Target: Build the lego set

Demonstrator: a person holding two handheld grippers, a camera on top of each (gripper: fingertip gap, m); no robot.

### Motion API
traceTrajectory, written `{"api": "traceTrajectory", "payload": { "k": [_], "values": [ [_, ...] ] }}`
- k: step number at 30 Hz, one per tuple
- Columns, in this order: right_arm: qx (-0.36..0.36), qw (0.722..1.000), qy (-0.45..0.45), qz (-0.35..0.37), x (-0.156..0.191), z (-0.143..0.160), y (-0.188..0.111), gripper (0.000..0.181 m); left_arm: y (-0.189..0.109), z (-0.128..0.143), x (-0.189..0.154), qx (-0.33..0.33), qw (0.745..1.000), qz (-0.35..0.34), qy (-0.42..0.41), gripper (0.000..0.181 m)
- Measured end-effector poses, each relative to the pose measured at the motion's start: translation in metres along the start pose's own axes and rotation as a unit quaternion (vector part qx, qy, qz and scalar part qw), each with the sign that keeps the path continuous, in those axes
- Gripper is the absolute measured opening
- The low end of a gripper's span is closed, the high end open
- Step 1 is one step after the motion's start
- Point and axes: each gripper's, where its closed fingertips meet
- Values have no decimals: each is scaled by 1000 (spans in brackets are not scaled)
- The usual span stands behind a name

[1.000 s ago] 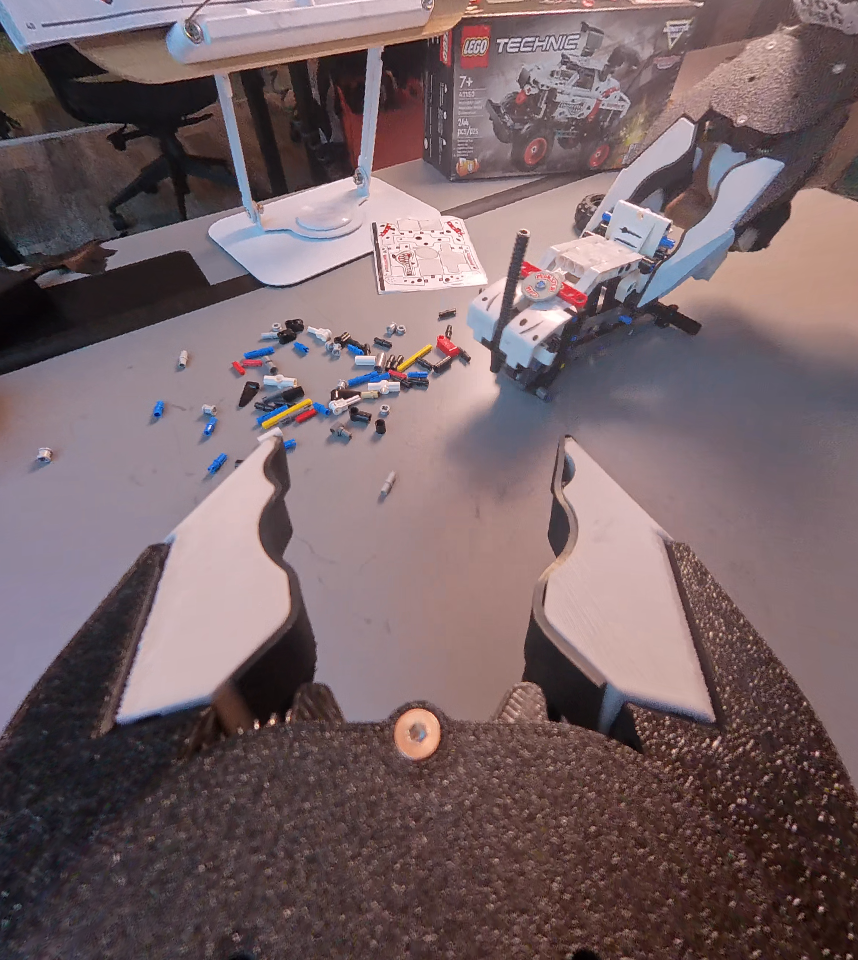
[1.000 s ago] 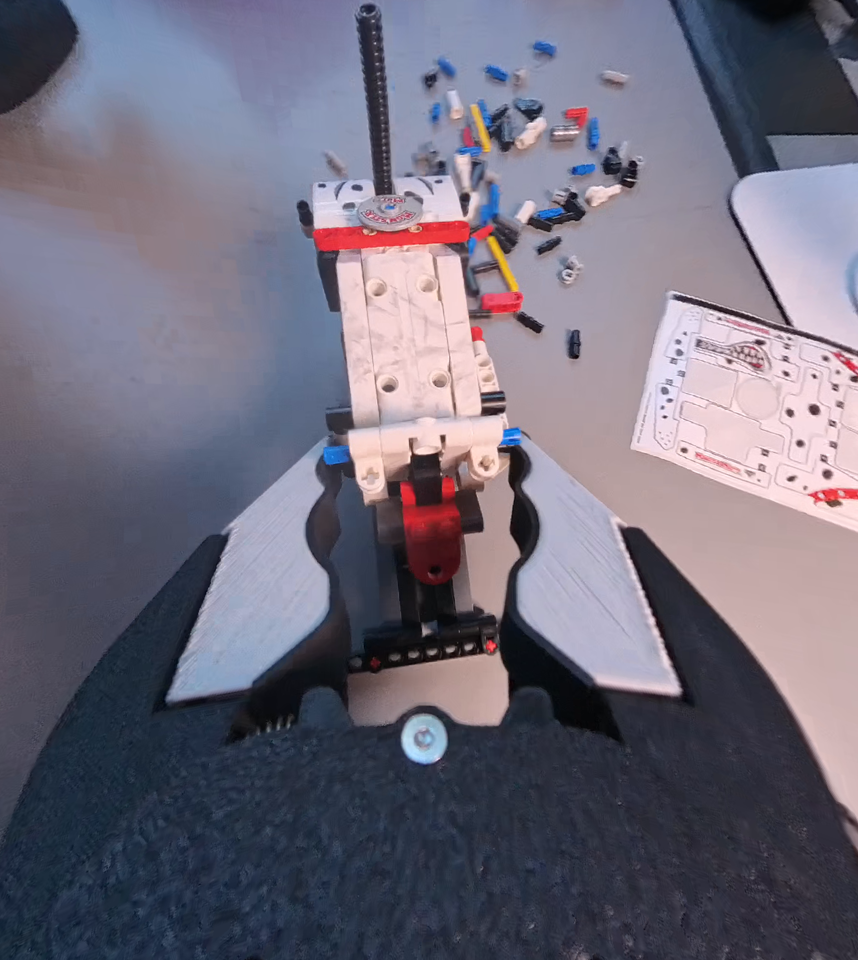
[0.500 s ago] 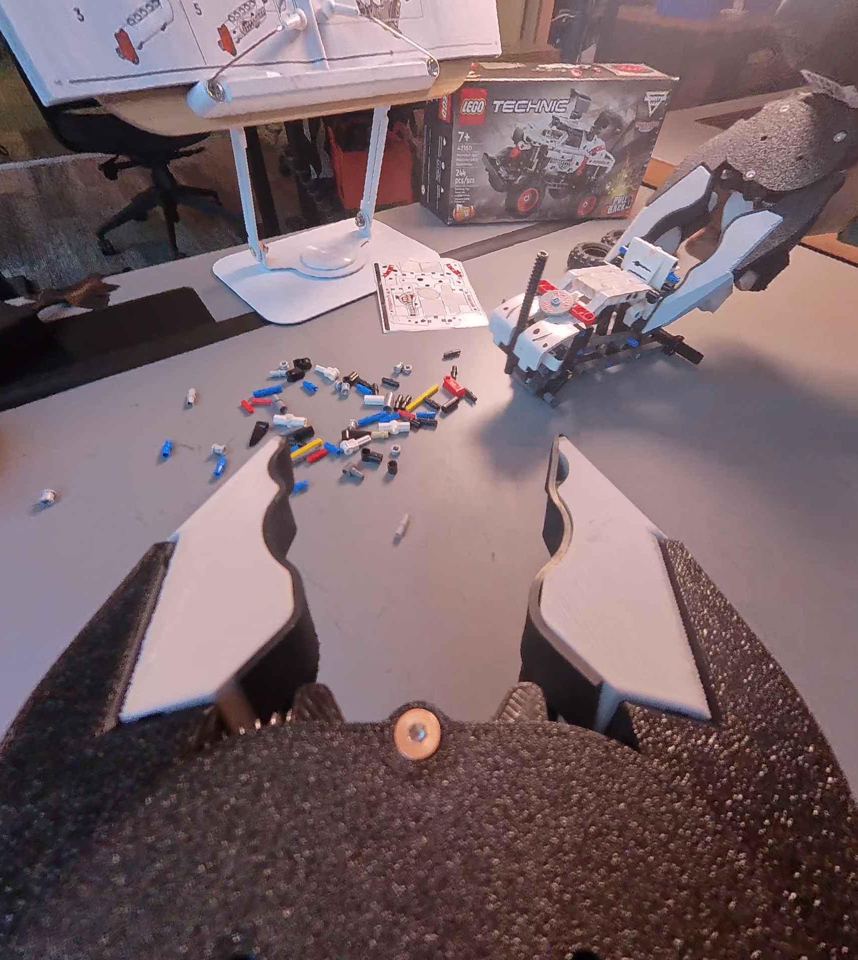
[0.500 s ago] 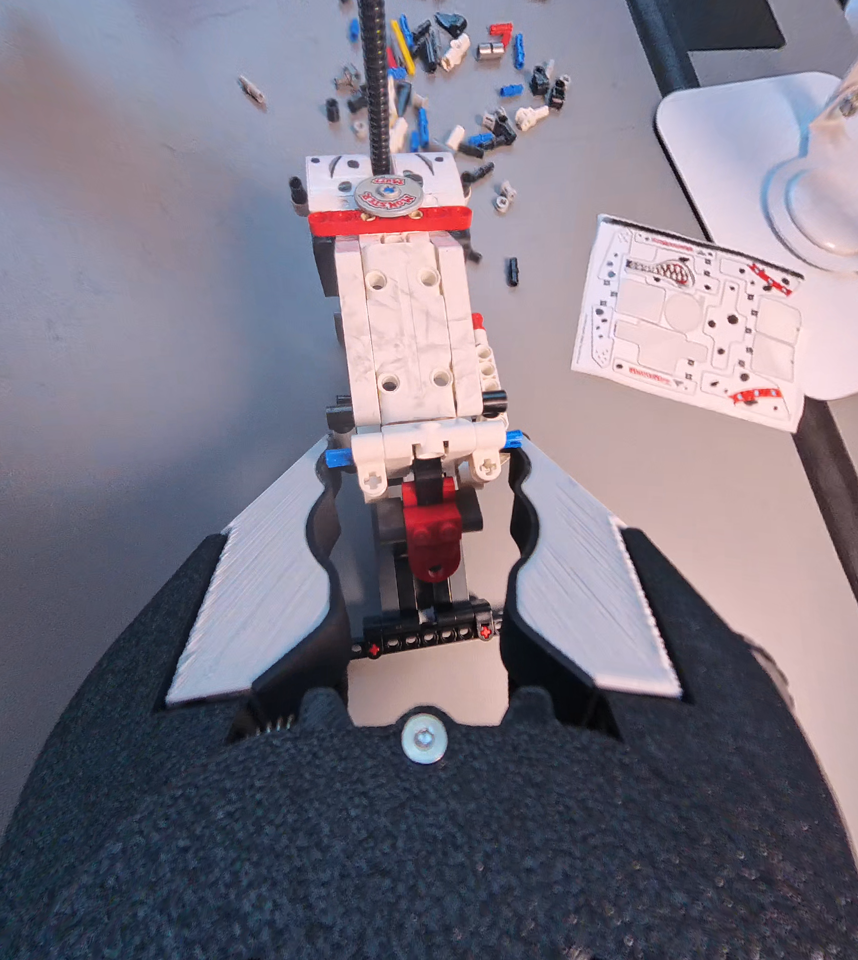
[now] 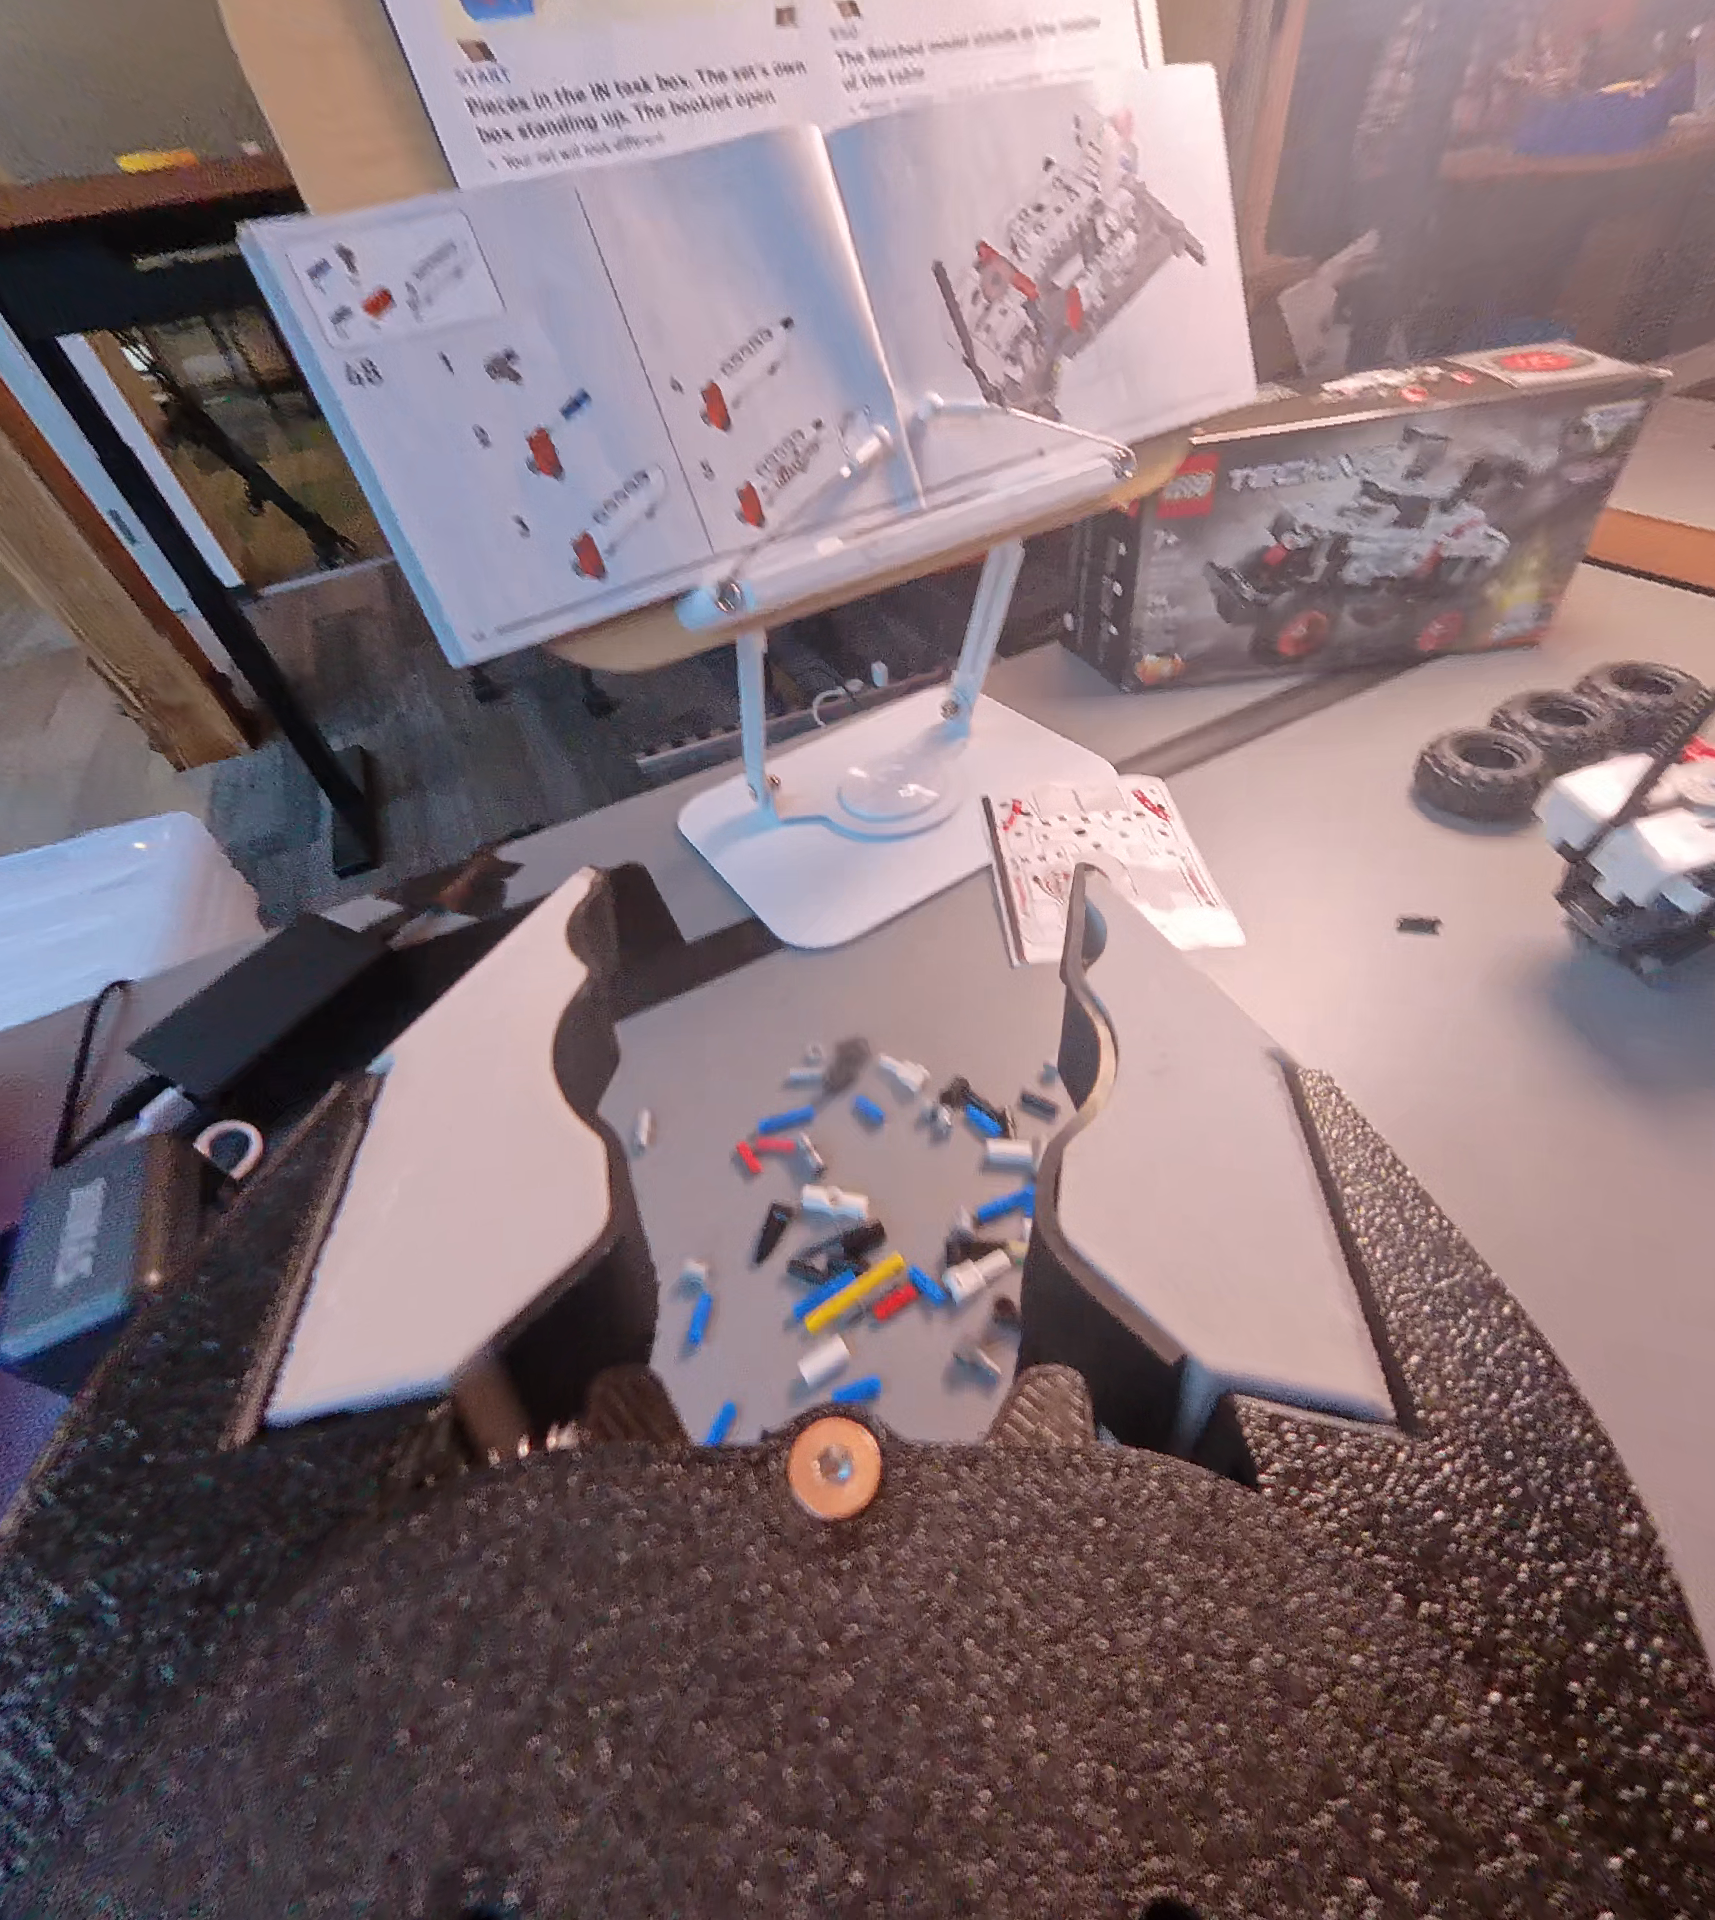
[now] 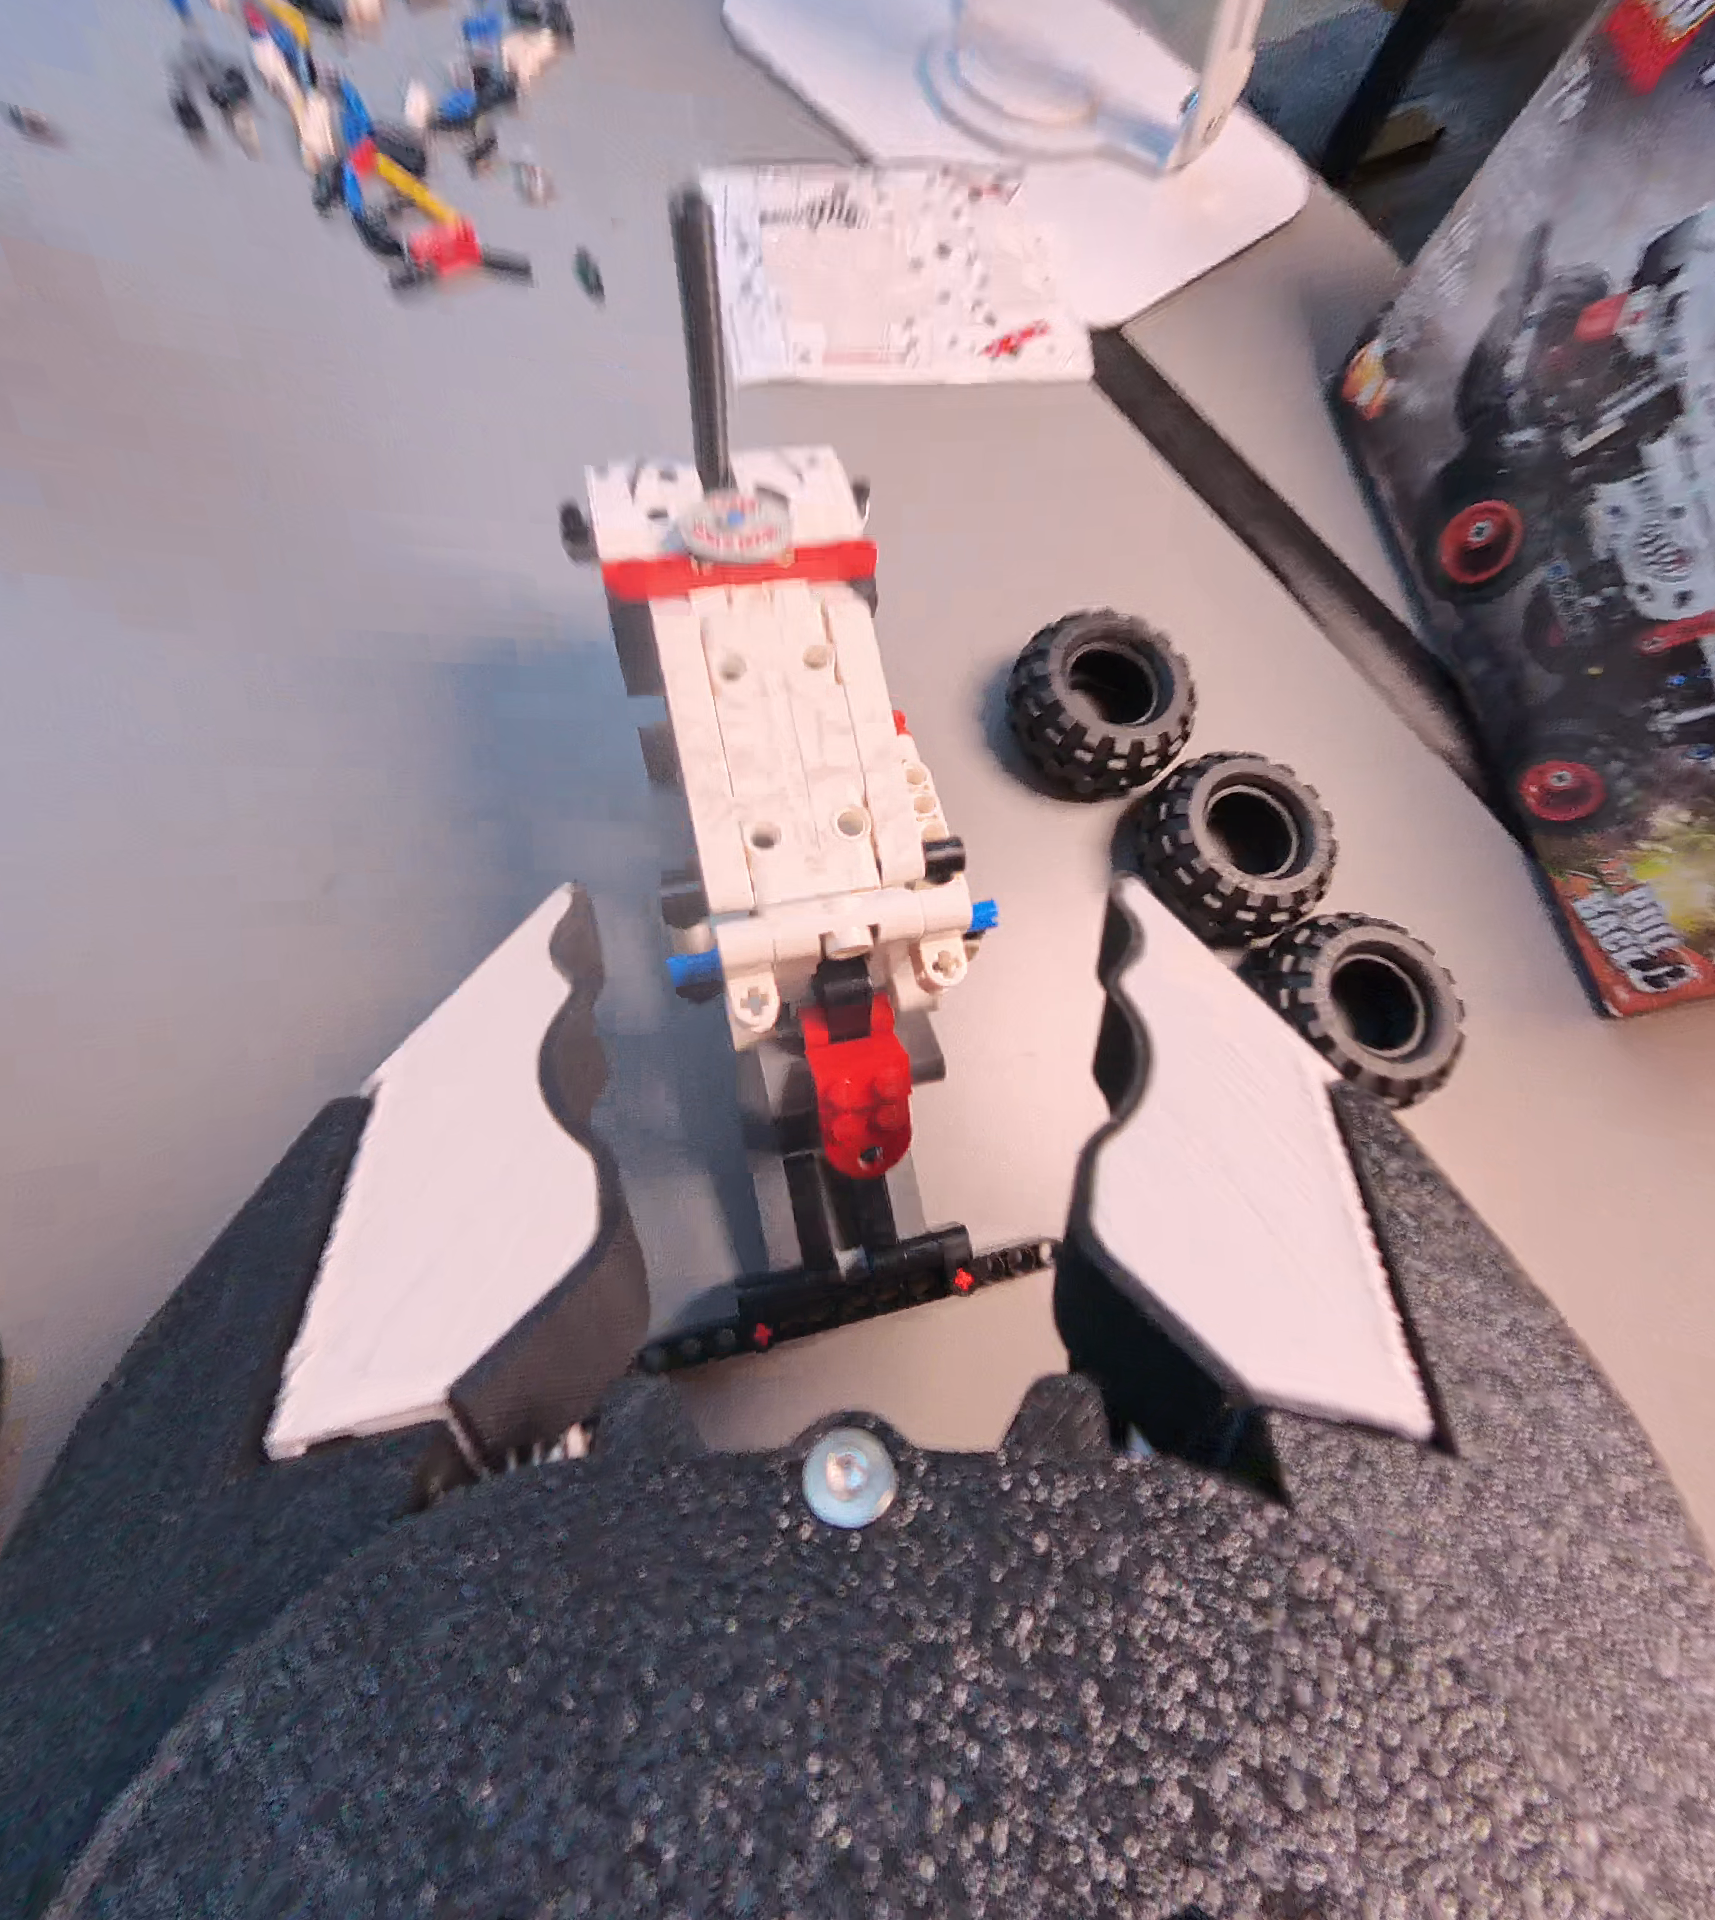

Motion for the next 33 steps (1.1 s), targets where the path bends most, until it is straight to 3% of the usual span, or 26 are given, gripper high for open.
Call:
{"api": "traceTrajectory", "payload": {
  "k": [4, 6, 10, 13, 20, 33],
  "values": [
    [-131, 986, 0, 103, 23, -63, -43, 93, 44, -34, 46, -24, 998, -50, -21, 75],
    [-191, 975, 24, 107, 63, -89, -54, 87, 67, -47, 69, -30, 997, -70, -31, 69],
    [-259, 959, 106, 49, 141, -101, -35, 71, 111, -63, 108, -36, 993, -98, -47, 42],
    [-279, 955, 95, 40, 171, -98, -11, 67, 138, -66, 133, -30, 991, -116, -63, 25],
    [-305, 948, 87, 38, 177, -93, 17, 58, 164, -73, 161, -49, 988, -139, -49, 1],
    [-275, 955, 108, 18, 177, -77, 37, 54, 173, -84, 161, -72, 988, -131, -36, 0]
  ]
}}
Point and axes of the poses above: each gripper's, where its closed fingertips meet, y out along the fingers, z out of its underside, x = y × z across the jaws, and after that the axes turned 6 degrees about y, right-handed
